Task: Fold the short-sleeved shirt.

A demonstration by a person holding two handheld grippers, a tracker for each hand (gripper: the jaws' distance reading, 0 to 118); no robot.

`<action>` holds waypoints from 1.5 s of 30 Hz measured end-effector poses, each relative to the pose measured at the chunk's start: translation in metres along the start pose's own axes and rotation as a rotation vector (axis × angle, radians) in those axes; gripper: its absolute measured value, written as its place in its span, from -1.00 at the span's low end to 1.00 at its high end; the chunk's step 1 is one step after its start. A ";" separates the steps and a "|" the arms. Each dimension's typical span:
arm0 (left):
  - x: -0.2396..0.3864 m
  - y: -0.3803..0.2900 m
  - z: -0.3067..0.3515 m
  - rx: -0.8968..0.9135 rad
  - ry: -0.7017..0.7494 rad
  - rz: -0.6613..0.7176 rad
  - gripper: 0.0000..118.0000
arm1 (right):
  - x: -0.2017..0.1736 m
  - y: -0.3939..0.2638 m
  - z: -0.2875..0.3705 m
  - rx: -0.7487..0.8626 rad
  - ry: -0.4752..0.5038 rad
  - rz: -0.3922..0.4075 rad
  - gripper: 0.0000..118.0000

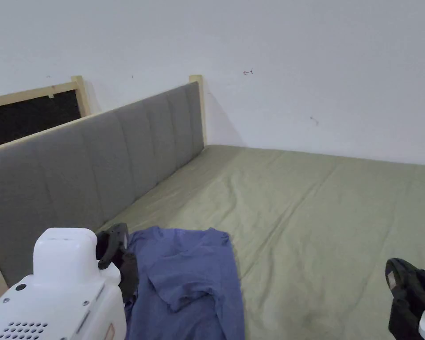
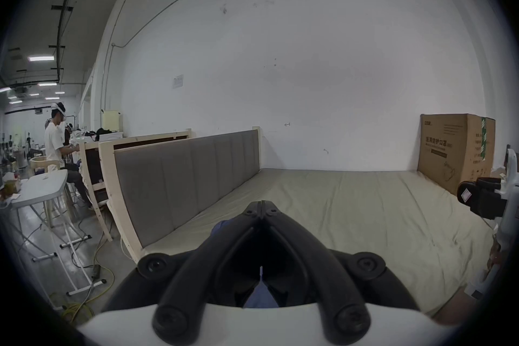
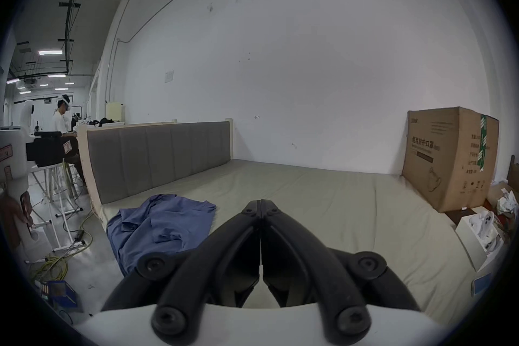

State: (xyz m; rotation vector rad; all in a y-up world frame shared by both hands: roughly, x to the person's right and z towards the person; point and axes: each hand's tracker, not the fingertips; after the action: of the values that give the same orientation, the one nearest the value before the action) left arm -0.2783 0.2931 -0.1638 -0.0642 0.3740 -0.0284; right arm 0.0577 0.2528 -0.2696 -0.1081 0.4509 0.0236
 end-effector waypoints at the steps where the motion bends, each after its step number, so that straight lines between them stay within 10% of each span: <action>1: 0.005 0.006 -0.011 -0.018 -0.033 -0.006 -1.00 | 0.005 0.000 0.000 -0.009 -0.009 -0.007 -1.00; 8: -0.012 -0.030 -0.236 -0.883 -0.371 0.314 -1.00 | 0.044 -0.010 -0.001 -0.119 -0.047 -0.058 -1.00; 9: -0.011 -0.046 -0.258 -0.931 -0.357 0.323 -0.78 | 0.048 -0.014 -0.002 -0.132 -0.055 -0.062 -1.00; 11: -0.002 -0.076 -0.294 -1.040 -0.217 0.232 0.84 | 0.055 -0.022 -0.005 -0.164 -0.066 -0.074 -1.00; 12: 0.001 -0.090 -0.309 -1.049 -0.230 0.226 0.97 | 0.058 -0.027 -0.008 -0.188 -0.072 -0.078 -1.00; 21: 0.059 -0.197 -0.380 -1.257 -0.326 0.220 1.00 | 0.067 -0.069 -0.041 -0.353 -0.060 -0.078 -1.00; 24: 0.085 -0.205 -0.365 -1.197 -0.274 -0.118 1.00 | 0.064 -0.077 -0.048 -0.388 -0.030 -0.104 -1.00; 31: 0.086 -0.194 -0.328 -1.051 -0.171 -0.077 0.95 | 0.061 -0.086 -0.049 -0.421 0.003 -0.126 -1.00; 33: 0.084 -0.179 -0.316 -0.944 -0.183 -0.079 0.43 | 0.063 -0.083 -0.046 -0.429 0.001 -0.131 -1.00; 35: 0.076 -0.170 -0.304 -0.934 -0.210 -0.065 -0.92 | 0.067 -0.077 -0.042 -0.429 -0.003 -0.137 -1.00; 45: 0.025 0.056 -0.253 -0.470 -0.194 -0.094 -0.93 | 0.093 -0.031 0.001 -0.314 -0.080 -0.183 -1.00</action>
State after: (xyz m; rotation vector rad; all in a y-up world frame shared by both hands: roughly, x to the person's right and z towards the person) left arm -0.3470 0.3339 -0.4114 -0.5459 0.1770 -0.0265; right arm 0.1436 0.2218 -0.3062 -0.4552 0.3537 -0.0808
